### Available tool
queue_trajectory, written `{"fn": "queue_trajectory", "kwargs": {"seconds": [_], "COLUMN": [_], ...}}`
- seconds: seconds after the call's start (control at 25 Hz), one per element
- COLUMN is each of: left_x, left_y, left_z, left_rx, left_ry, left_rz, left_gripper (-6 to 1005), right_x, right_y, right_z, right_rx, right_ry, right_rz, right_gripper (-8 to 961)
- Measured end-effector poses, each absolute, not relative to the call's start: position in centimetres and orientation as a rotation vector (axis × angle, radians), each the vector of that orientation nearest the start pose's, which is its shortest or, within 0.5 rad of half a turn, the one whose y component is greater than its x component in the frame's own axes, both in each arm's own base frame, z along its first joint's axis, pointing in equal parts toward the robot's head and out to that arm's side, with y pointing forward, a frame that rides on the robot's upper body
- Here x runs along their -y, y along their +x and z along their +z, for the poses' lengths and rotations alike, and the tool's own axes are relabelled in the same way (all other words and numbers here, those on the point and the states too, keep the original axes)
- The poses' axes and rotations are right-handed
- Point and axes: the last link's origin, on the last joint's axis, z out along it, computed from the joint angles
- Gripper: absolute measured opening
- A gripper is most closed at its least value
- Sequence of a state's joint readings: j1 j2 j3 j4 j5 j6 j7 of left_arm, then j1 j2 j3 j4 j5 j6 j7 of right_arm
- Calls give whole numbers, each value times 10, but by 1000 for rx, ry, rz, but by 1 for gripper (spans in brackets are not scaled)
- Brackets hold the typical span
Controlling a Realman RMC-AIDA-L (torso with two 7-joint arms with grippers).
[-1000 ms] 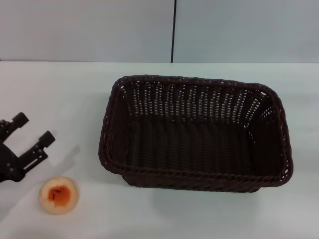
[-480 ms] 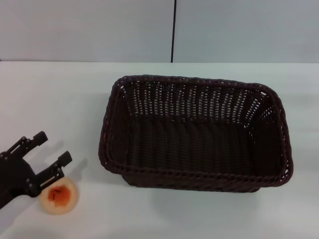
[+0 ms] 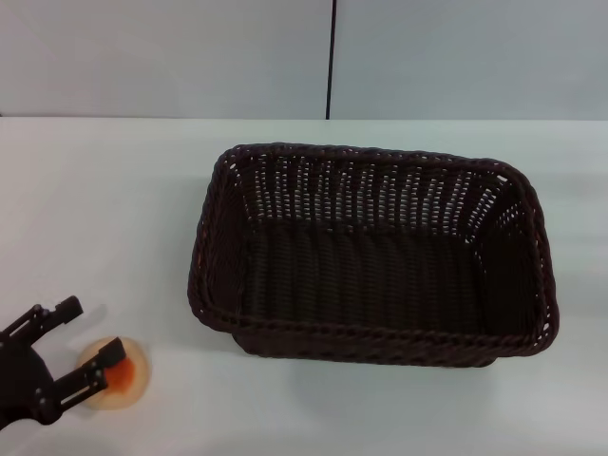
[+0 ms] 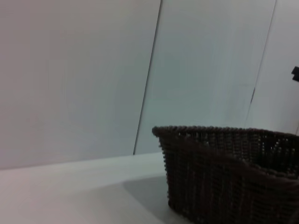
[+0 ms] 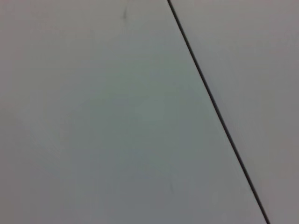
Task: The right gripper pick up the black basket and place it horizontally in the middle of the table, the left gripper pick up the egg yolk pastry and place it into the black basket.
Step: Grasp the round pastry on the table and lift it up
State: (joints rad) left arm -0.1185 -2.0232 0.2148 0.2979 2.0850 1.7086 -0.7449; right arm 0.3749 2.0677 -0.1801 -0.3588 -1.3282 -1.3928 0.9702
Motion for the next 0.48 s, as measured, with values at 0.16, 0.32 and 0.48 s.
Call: {"fn": "queue_trajectory", "kwargs": {"seconds": [0.16,0.32,0.48], "left_x": [-161,-158,-157], "left_y": [-383,-385,-386], "left_z": [7,6,5], "left_rx": [693,708,714], "left_ry": [-2284,-2294,-2298], "left_rz": [-789,-771,-764], "left_gripper": [819,819,818], "right_x": [-313,-316,-317], "right_y": [359,357,356], "right_z": [93,93,93], "right_rx": [-679,-677,-672], "right_ry": [-1474,-1478,-1481], "right_rz": [1088,1094,1099], "right_gripper": [432,432,433]}}
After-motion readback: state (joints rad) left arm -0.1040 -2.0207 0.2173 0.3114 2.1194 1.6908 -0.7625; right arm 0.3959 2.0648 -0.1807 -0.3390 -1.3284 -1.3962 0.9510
